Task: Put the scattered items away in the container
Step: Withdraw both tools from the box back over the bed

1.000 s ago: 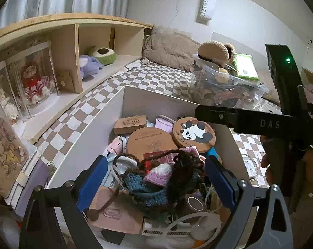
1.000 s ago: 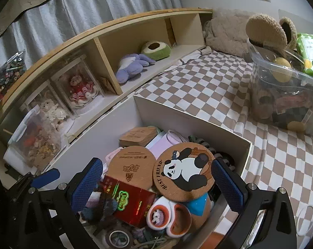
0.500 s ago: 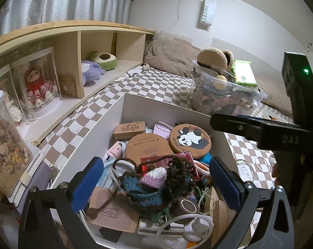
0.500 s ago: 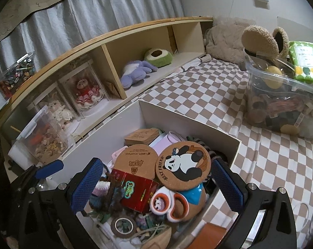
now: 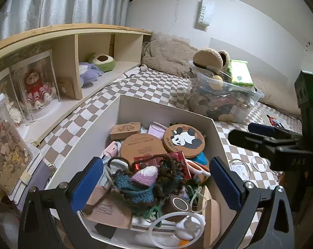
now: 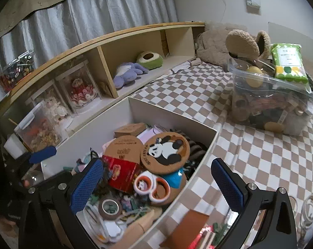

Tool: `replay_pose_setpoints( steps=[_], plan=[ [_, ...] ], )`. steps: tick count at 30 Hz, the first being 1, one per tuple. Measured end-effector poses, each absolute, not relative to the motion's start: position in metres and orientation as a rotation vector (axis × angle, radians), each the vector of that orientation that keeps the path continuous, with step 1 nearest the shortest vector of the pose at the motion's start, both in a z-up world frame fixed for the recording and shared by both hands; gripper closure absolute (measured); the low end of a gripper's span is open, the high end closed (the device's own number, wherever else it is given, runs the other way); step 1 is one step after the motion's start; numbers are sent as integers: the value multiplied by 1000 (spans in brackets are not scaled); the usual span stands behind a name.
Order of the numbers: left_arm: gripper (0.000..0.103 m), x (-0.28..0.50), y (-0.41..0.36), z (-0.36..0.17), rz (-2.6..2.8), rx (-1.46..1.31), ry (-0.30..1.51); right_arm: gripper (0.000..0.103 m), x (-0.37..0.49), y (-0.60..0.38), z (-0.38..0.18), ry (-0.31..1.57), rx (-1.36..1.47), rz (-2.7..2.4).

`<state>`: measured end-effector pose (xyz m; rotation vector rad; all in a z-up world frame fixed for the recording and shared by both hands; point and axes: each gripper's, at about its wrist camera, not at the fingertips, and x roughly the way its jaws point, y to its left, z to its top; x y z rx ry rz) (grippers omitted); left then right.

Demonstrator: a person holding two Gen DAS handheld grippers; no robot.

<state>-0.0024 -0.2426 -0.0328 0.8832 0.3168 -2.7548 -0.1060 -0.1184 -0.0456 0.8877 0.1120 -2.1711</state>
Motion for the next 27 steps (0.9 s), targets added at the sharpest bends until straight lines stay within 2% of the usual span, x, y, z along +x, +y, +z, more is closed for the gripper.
replay_pose_setpoints(
  steps=[27],
  plan=[
    [0, -25, -171, -35, -2881, 953, 283, 0, -86, -14, -51, 60, 907, -2311]
  ],
)
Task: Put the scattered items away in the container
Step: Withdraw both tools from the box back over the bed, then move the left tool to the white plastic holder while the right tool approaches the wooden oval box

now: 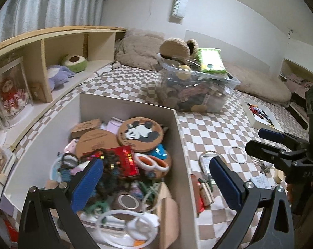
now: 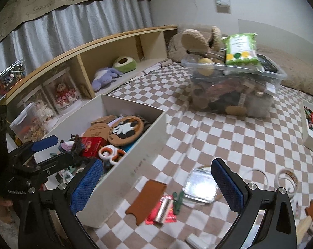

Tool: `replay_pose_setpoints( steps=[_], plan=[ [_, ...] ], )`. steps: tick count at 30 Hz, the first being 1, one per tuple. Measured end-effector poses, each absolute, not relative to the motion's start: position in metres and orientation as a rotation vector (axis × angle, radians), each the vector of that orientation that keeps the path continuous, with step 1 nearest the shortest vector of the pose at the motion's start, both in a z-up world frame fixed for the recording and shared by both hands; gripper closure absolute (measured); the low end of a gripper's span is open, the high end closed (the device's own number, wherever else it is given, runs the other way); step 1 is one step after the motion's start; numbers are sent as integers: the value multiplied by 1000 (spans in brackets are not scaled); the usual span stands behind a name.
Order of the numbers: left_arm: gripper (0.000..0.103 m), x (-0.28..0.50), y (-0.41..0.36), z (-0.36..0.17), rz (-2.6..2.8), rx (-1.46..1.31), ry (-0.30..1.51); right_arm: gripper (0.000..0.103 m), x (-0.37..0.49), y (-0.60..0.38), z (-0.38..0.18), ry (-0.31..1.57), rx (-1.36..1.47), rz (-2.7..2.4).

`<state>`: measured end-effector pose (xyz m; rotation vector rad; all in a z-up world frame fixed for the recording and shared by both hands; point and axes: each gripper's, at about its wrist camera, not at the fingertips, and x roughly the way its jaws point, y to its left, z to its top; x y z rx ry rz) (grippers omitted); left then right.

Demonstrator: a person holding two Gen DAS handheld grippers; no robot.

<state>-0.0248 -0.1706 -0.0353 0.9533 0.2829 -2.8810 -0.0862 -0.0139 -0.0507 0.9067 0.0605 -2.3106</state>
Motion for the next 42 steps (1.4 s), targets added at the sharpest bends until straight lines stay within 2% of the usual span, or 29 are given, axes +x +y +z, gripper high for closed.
replay_pose_setpoints(
  steps=[20, 42],
  plan=[
    [0, -40, -85, -40, -3010, 1005, 221, 0, -71, 89, -51, 24, 934, -2470],
    [0, -52, -19, -64, -3077, 1052, 163, 0, -62, 178, -81, -42, 1032, -2575]
  ],
)
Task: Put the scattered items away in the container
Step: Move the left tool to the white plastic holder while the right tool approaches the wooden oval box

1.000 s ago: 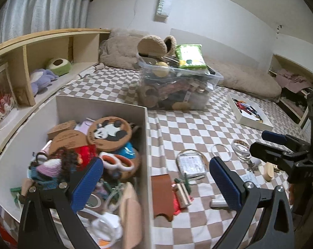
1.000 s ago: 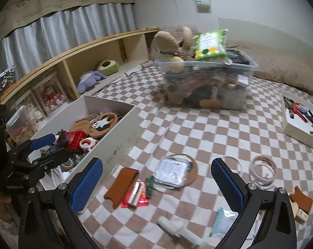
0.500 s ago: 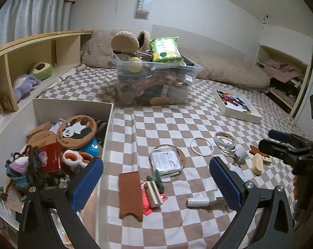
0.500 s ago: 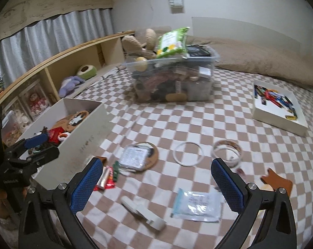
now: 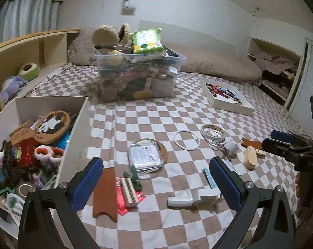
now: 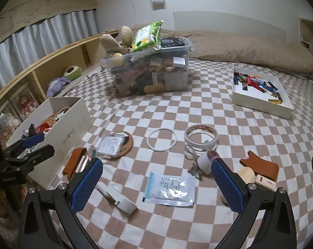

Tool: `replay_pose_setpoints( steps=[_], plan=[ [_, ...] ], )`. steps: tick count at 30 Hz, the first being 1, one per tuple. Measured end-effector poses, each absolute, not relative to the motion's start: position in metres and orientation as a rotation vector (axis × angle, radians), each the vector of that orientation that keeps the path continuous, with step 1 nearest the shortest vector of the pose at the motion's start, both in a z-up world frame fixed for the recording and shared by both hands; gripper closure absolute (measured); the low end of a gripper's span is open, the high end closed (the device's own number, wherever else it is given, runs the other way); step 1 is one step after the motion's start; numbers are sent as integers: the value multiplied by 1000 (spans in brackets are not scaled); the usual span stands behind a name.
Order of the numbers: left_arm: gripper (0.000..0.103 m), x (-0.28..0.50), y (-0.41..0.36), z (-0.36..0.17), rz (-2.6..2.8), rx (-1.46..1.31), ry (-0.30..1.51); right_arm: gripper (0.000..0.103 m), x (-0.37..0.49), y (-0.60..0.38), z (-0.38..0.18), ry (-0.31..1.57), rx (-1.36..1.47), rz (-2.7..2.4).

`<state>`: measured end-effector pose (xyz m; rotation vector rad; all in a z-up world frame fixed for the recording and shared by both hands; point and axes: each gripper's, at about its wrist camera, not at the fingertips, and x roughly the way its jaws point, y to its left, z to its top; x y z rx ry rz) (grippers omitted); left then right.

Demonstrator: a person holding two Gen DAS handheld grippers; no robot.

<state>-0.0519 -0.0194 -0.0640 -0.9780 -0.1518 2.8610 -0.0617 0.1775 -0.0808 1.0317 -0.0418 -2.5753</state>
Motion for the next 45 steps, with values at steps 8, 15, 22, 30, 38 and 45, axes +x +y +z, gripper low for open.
replay_pose_setpoints(
  steps=[8, 15, 22, 30, 38, 45],
  plan=[
    [0, -56, 6, -83, 2791, -1028, -127, 0, -62, 196, -104, -55, 1091, -2580],
    [0, -61, 26, -101, 2734, -1071, -130, 0, -65, 218, -126, -45, 1156, -2593],
    [0, -65, 45, -117, 2687, -1090, -105, 0, -66, 241, -148, 83, 1223, -2600],
    [0, -70, 60, -141, 2665, -1150, -52, 0, -71, 264, -175, 131, 1309, -2575],
    [0, -77, 71, -162, 2637, -1218, -15, 0, -71, 281, -198, 132, 1363, -2550],
    [0, -83, 73, -173, 2633, -1235, -12, 0, -77, 286, -218, 89, 1415, -2524]
  ],
)
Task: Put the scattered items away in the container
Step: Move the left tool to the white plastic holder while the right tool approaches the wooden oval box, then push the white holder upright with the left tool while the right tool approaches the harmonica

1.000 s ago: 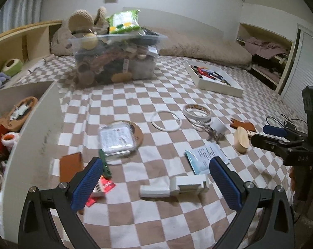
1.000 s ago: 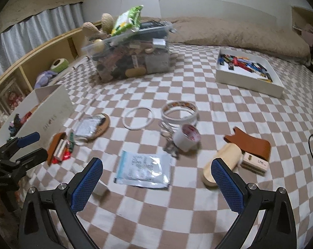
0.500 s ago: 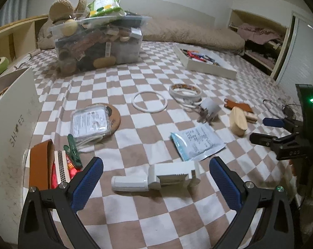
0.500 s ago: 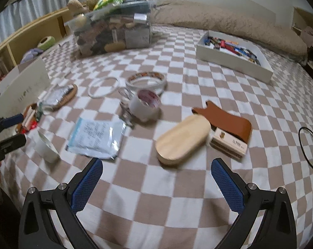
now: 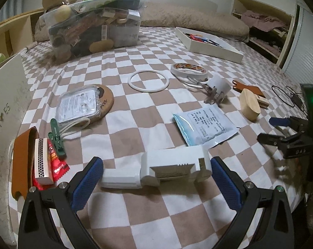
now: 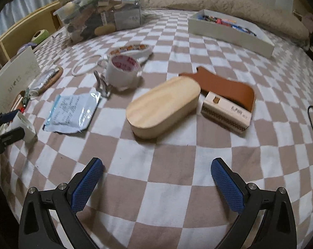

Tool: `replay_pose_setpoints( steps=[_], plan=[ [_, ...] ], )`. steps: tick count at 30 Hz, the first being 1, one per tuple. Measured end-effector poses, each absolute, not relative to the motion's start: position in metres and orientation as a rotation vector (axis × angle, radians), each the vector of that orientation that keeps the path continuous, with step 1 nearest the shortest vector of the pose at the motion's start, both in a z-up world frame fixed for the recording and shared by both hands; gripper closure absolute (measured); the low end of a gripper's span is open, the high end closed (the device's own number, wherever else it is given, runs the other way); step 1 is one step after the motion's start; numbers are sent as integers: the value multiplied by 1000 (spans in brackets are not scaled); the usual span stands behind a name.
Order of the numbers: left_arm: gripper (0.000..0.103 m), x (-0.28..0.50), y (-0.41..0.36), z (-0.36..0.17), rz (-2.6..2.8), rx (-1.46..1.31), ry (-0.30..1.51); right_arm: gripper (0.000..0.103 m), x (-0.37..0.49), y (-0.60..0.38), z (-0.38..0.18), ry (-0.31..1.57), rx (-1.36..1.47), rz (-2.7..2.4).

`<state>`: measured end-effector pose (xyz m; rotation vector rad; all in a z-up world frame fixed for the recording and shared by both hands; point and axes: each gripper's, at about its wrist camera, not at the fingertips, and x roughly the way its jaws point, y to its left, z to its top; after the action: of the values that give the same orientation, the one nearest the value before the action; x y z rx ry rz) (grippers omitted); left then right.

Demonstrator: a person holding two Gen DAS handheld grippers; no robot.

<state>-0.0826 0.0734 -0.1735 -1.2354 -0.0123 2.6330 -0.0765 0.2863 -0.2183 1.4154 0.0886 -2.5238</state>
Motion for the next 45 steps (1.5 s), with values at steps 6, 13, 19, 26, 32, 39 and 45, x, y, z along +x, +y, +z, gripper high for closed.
replay_pose_setpoints(
  steps=[6, 13, 19, 26, 32, 39, 45],
  plan=[
    [0, -85, 70, -175, 2611, -1230, -16, 0, -74, 283, -222, 143, 1408, -2534],
    [0, -80, 76, -174, 2598, -1216, 64, 0, -75, 286, -224, 119, 1384, -2524],
    [0, -75, 79, -172, 2507, -1186, 2, 0, -74, 286, -225, 116, 1366, -2539],
    [2, -66, 89, -173, 2353, -1194, -61, 0, -73, 286, -225, 114, 1345, -2551],
    [2, -50, 97, -172, 2286, -1205, -8, 0, -72, 286, -224, 112, 1337, -2554],
    [2, -32, 97, -166, 2187, -1213, -44, 0, -76, 291, -221, 41, 1332, -2519],
    [2, -17, 99, -159, 2175, -1197, -4, 0, -93, 300, -219, -77, 1345, -2447]
  ],
)
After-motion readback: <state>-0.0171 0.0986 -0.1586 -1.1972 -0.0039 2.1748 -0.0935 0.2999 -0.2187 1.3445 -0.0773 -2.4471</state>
